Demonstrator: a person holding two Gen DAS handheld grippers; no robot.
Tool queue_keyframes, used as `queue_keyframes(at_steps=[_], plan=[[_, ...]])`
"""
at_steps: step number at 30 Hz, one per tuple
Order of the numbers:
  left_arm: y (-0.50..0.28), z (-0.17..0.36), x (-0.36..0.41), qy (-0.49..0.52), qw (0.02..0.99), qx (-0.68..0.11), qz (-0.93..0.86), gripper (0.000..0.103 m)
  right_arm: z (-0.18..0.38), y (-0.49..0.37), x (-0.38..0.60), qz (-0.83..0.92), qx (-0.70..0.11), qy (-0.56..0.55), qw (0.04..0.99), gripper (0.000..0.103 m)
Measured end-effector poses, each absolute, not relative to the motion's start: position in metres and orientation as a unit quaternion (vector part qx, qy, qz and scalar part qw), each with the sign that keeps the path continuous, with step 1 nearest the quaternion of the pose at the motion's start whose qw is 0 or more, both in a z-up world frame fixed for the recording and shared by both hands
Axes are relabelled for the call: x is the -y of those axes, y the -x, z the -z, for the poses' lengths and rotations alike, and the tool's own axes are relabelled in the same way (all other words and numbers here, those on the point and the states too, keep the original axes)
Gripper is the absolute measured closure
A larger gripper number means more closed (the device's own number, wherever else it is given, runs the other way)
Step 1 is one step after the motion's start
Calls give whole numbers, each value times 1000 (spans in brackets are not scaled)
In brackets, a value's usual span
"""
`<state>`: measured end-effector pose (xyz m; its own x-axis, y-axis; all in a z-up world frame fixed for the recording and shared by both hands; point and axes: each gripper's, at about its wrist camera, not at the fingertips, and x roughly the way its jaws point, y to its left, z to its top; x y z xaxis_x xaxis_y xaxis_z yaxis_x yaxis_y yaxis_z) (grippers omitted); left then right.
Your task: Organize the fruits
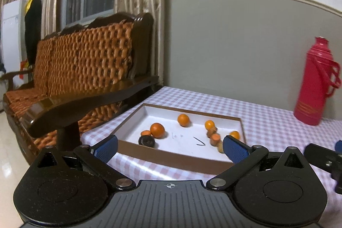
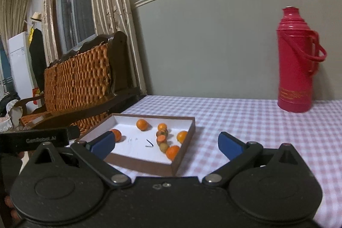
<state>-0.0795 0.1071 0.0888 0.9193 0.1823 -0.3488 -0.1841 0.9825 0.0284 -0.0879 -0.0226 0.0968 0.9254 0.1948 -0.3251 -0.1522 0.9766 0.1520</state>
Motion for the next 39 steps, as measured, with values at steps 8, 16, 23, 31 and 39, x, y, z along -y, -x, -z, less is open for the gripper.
queue_keyframes(at_steps=[8,16,23,31,39], plan=[[116,-92,-95,-22,981,-175,-78,0,-106,113,20,-83,-173,-59,980,6],[120,-97,-102,-5,981,-176,-83,0,-106,113,18,-64,-170,-67,981,6],[121,-97,-110,8,983,-161,-91,0,-107,112,14,-63,-163,-68,982,6],[120,-93,-112,10,982,-164,-95,0,-105,110,11,-62,-169,-66,982,6],[120,-91,-113,9,982,-165,-93,0,-102,108,7,-63,-171,-67,981,6]])
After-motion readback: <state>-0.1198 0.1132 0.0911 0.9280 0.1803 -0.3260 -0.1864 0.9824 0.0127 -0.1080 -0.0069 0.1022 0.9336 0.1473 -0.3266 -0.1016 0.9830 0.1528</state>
